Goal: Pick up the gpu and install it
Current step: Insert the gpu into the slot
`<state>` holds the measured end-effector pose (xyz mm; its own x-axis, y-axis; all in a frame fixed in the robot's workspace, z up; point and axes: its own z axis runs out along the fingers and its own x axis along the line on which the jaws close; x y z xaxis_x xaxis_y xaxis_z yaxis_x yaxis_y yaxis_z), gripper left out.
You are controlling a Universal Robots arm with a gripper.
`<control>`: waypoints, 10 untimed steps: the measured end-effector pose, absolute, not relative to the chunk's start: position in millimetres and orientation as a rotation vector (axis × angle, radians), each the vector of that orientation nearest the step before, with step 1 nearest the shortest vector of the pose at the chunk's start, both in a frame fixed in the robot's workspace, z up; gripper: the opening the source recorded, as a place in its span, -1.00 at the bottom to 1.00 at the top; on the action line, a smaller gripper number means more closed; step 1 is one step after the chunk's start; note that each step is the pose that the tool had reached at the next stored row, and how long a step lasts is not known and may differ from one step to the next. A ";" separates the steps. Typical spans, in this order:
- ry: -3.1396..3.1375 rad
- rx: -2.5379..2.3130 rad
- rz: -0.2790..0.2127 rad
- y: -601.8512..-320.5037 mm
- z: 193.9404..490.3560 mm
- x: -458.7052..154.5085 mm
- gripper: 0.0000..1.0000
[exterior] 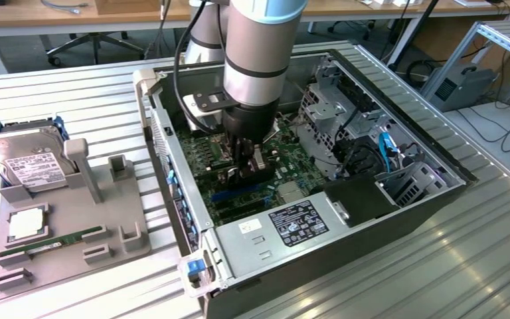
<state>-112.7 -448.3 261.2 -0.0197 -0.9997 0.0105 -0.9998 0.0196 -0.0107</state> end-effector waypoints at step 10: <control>-2.262 2.180 0.024 -450.0 261.2 -112.7 -0.46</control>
<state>-112.7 -450.0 261.2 -0.0372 -0.9993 0.0106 -0.9993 0.0371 -0.0107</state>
